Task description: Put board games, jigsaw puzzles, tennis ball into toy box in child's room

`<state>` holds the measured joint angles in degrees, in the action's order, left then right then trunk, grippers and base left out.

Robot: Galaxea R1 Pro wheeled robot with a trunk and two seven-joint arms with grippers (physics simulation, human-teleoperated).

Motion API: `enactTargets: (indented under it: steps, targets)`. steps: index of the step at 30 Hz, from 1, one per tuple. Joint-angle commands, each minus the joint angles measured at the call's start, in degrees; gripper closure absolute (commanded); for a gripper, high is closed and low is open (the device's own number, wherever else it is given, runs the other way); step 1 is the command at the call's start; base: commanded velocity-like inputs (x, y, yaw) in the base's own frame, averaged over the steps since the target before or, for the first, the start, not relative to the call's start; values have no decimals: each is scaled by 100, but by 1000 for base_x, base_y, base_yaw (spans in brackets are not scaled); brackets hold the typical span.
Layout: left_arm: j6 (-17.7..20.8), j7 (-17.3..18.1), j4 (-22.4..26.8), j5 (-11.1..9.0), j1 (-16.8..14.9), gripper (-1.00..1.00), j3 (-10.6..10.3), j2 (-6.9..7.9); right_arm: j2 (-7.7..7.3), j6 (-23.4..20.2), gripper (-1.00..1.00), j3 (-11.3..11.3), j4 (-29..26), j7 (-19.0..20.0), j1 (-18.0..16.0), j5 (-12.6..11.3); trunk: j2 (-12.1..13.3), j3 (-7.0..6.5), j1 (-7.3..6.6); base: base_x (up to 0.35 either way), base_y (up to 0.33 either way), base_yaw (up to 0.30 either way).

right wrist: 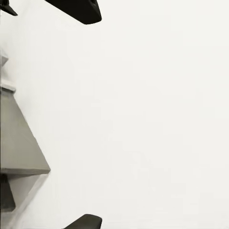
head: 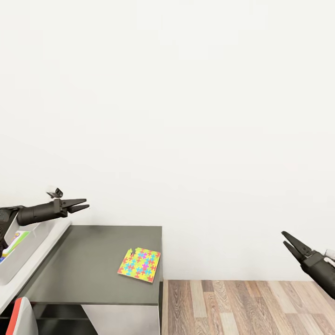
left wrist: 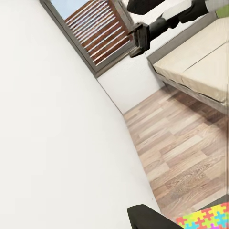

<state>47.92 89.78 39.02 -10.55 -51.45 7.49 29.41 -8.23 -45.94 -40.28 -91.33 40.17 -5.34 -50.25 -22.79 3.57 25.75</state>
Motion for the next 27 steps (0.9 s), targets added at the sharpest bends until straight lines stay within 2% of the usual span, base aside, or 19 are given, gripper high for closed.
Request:
enactTargets:
  steps: [1, 3, 6, 7, 8, 10, 11, 12, 14, 15, 16, 18, 19, 20, 23, 24, 25, 26, 27]
  targets:
    - [63, 22, 0, 6, -5, -100, -97, -3, -8, -49, -100, 66, 0, -349, -8, -17, -13, 13, 4, 0, 0, 0]
    - [67, 22, 0, 12, -5, -100, -219, -7, -12, -59, -100, 132, -3, -689, -9, -21, -13, 13, 4, 0, 0, 0]
    - [88, -54, 0, 40, -5, -100, -623, -47, -20, -71, -100, 313, -2, -1419, -10, -27, -13, 13, 4, 0, 0, 0]
    - [93, -176, 0, 45, -7, -100, -694, -72, -22, -73, -100, 358, -2, -1550, -12, -27, -13, 13, 4, 0, 0, 0]
    - [105, -477, 0, 51, -9, -100, -804, -146, -24, -76, -100, 457, -1, -1811, -22, -25, -13, 13, 4, 0, 0, 0]
    - [117, -851, 0, 55, -14, -100, -876, -253, -26, -78, -100, 567, 0, -2082, -35, -23, -13, 13, 4, 0, 0, 0]
    - [126, -1278, 0, 57, -19, -100, -922, -377, -27, -80, -100, 691, 0, -2378, -49, -22, -13, 13, 4, 0, 0, 0]
    - [131, -1505, 0, 58, -21, -100, -938, -446, -28, -80, -100, 755, 0, -2535, -55, -22, -13, 13, 4, 0, 0, 0]
    - [140, -2459, 0, 59, -32, -100, -977, -738, -29, -78, -100, 1024, -4, -3221, -77, -17, -13, 13, 4, 0, 0, 0]
    - [142, -2695, 0, 59, -33, -100, -982, -811, -31, -77, -100, 1092, -5, -3399, -81, -17, -13, 13, 4, 0, 0, 0]
    - [144, -3152, 0, 59, -36, -100, -990, -954, -33, -76, -100, 1229, -6, -3749, -89, -18, -13, 13, 4, 0, 0, 0]
    - [145, -3590, -1, 57, -37, -100, -995, -1091, -37, -77, -100, 1365, -7, -4079, -96, -19, -13, 13, 4, 0, 0, 0]
    - [146, -3998, -4, 55, -38, -100, -995, -1216, -41, -74, -100, 1504, -7, -4381, -115, -19, -13, 13, 4, 0, 0, 0]
    - [146, -4189, -3, 55, -39, -100, -995, -1278, -38, -72, -100, 1580, -7, -4521, -138, -20, -13, 13, 4, 0, 0, 0]
    - [147, -5267, -17, 53, -40, -100, -991, -1652, -23, -68, -100, 2209, 7, -5303, -389, -15, -13, 13, 4, 0, 0, 0]
    - [144, -5443, -19, 53, -40, -100, -988, -1706, -28, -69, -100, 2329, 17, -5442, -440, -16, -13, 13, 4, 0, 0, 0]
    - [134, -5798, -22, 53, -40, -100, -984, -1798, -28, -71, -100, 2554, 30, -5734, -536, -16, -13, 13, 4, 0, 0, 0]
    - [128, -5982, -23, 53, -40, -100, -983, -1838, -20, -71, -100, 2652, 35, -5882, -580, -17, -13, 13, 4, 0, 0, 0]
    - [117, -6353, -24, 50, -40, -100, -979, -1911, 4, -72, -100, 2821, 40, -6178, -647, -21, -13, 13, 4, 0, 0, 0]
